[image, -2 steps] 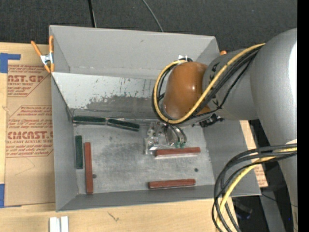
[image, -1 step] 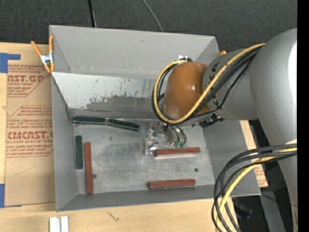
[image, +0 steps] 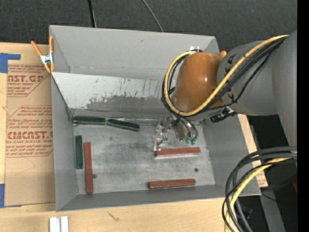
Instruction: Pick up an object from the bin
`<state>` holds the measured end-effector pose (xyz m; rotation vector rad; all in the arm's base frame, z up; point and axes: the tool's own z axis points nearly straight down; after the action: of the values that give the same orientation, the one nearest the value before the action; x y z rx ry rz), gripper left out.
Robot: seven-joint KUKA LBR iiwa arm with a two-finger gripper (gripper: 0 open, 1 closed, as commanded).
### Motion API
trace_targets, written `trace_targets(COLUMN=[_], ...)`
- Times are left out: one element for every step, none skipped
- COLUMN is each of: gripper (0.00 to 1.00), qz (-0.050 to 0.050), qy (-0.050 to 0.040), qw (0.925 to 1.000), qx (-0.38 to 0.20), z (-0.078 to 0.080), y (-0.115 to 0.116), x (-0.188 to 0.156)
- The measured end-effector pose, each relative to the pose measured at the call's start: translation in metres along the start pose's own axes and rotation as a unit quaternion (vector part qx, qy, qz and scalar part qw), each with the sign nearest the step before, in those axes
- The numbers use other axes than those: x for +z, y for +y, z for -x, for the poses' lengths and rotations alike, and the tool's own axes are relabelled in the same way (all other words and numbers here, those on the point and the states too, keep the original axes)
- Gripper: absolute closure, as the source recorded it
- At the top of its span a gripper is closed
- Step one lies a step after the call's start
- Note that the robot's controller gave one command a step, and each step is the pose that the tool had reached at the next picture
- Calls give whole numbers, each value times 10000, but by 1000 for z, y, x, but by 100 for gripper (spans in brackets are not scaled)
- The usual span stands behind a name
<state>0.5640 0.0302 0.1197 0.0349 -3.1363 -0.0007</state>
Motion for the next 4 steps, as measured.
trace_targets(gripper=[0, 0, 100, 100], qz=[3, 5, 6, 7], qy=[-37, -37, -77, -77], qw=[9998, 9998, 9973, 9973], qx=[197, 196, 728, 728], z=[15, 15, -55, -55], y=[-28, -28, -33, -33], x=[-27, -27, 42, 42])
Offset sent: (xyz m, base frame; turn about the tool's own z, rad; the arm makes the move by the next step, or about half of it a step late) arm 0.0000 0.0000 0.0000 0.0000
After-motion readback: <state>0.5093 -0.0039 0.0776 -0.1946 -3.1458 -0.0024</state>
